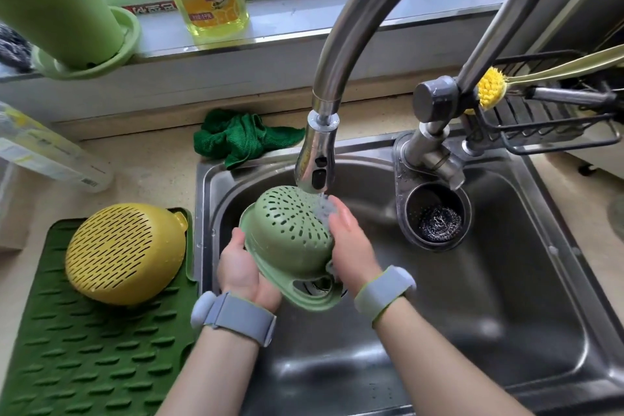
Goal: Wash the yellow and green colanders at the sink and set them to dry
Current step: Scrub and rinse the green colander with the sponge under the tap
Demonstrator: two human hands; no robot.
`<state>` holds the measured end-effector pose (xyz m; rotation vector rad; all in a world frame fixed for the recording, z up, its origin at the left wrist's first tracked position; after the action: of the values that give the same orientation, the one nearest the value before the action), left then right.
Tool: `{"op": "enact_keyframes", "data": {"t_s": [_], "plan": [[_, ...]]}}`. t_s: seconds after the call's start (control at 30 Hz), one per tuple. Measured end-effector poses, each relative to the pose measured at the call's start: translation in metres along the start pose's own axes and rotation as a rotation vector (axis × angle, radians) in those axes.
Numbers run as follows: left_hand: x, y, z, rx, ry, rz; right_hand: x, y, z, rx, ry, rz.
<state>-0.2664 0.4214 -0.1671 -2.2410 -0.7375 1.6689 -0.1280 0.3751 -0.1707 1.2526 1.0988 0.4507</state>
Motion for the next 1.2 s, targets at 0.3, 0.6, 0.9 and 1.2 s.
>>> {"op": "enact_keyframes", "data": {"t_s": [0.3,0.6,0.9,1.2], "plan": [[0.009,0.005,-0.006,0.0,0.039,0.047,0.039,-0.004,0.002,-0.233,0.029,0.016],[0.012,0.011,-0.006,0.291,-0.149,-0.047,-0.019,0.022,-0.049,-0.621,0.144,0.364],[-0.024,-0.026,-0.016,0.816,-0.21,-0.314,0.05,0.019,-0.019,-0.336,0.059,0.067],[-0.012,-0.017,-0.001,0.547,-0.103,-0.198,0.053,0.023,-0.011,-0.287,0.129,-0.053]]}}
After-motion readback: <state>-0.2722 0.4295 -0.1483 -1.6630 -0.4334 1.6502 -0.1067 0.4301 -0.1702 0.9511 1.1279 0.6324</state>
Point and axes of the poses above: each hand's wrist, its own x-axis towards the middle knuckle, its own z-axis out of the back of the hand, y = z × x, the point moved 5 cm from there along x, towards the middle knuckle, and after that the axes turned 11 degrees about x, right-handed, at the moved point
